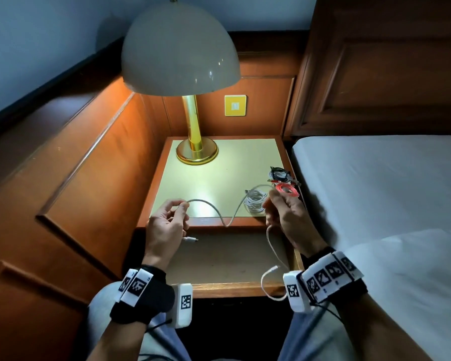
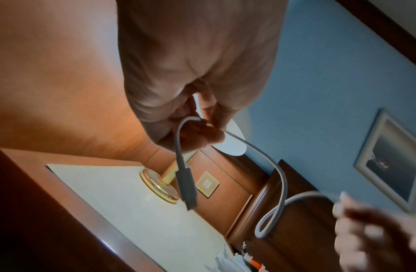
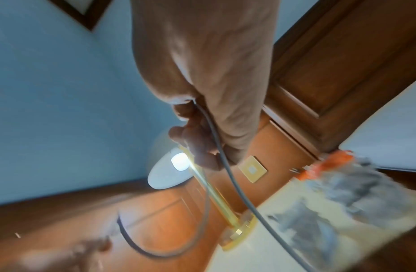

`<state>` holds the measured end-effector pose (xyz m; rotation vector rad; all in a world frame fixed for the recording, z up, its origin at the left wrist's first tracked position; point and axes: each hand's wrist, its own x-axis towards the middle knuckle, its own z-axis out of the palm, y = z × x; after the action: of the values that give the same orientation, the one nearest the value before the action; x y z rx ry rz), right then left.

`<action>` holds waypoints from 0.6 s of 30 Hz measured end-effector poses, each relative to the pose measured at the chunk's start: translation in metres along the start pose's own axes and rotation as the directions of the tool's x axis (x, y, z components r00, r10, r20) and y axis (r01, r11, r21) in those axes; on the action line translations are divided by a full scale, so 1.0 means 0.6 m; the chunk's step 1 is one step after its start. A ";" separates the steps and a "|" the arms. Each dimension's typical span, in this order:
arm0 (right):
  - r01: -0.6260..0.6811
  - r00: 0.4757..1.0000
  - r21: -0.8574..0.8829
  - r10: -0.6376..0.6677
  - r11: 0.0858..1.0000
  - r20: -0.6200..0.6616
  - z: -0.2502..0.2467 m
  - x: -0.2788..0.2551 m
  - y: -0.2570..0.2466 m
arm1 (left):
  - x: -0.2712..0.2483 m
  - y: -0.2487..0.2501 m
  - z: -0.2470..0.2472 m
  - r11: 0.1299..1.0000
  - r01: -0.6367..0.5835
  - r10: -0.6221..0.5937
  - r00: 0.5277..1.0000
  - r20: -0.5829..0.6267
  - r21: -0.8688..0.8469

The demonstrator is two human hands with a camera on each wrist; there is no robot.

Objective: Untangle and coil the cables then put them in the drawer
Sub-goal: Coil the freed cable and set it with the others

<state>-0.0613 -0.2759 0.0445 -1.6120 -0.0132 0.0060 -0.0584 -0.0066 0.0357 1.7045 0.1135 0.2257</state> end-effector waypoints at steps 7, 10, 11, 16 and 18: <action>0.120 0.986 0.174 -0.137 0.977 0.092 0.030 0.032 -0.121 | -0.012 -0.001 -0.006 0.999 0.045 -0.046 0.996 0.072 0.018; 0.011 0.981 0.202 -0.049 0.979 0.185 0.034 0.036 -0.091 | -0.018 0.011 -0.006 0.999 0.041 -0.038 0.994 0.101 -0.026; -0.017 0.981 0.170 -0.016 0.985 0.194 0.033 0.034 -0.072 | -0.019 0.015 -0.006 0.999 0.039 -0.035 0.994 0.108 -0.037; -0.108 0.984 0.024 0.104 0.994 0.146 0.024 0.024 0.024 | -0.025 0.034 -0.009 0.997 -0.003 0.013 0.990 0.141 -0.072; -0.098 0.988 -0.124 0.111 0.987 0.110 0.022 0.025 0.056 | -0.025 0.037 -0.006 0.998 -0.010 0.020 0.988 0.156 -0.064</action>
<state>-0.0465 -0.2639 0.0102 -1.7276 -0.0193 0.1837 -0.0753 -0.0092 0.0567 1.6543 -0.0228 0.1049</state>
